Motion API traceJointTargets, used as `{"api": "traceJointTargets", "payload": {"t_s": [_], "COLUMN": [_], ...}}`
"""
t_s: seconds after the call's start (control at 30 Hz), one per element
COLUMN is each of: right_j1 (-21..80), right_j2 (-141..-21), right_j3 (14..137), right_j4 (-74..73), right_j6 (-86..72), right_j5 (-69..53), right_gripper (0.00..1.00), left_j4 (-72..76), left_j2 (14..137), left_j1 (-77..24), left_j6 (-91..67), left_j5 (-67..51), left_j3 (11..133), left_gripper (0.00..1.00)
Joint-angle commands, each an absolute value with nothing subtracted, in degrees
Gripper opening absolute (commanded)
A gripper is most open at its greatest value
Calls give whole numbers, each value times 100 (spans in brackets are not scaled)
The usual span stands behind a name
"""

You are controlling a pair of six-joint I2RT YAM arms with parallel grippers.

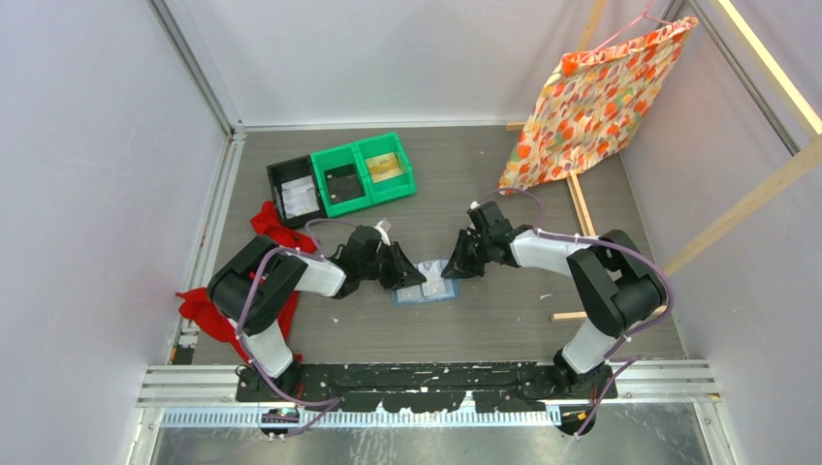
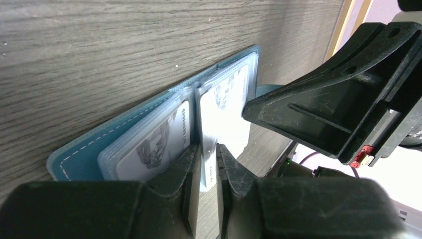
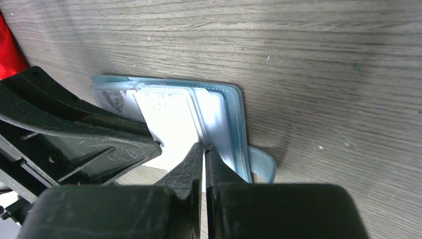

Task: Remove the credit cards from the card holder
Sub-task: Remove the credit card from the card holder.

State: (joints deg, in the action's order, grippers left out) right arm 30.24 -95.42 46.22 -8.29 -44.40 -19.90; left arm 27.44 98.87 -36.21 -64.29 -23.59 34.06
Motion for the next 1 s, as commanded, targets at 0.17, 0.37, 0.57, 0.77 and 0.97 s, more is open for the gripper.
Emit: {"api": "traceJointTargets", "payload": {"t_s": [0.17, 0.37, 0.57, 0.77, 0.97], "right_j1": [3158, 3156, 3150, 3127, 3123], "right_j2": [-9993, -10004, -9985, -10016, -10063], "right_j3": [4421, 4408, 4361, 4333, 4325], "right_j4": [-869, -878, -911, -909, -894], "right_j6": [-4425, -4421, -4396, -4395, -4395], "right_j5": [-1777, -1739, -1645, -1613, -1600], "right_gripper": [6, 5, 2, 1, 1], "left_j4": [3646, 3753, 3447, 2875, 2736], "left_j2": [9958, 9976, 9659, 9357, 9199], "left_j1": [-3679, -3656, -3416, -3281, -3210], "left_j6": [-6514, -6568, -6389, -6090, -6011], "left_j5": [-2531, -2551, -2580, -2682, -2717], "left_j3": [3442, 3351, 3073, 2990, 2876], "left_gripper": [3, 1, 1, 1, 1]}}
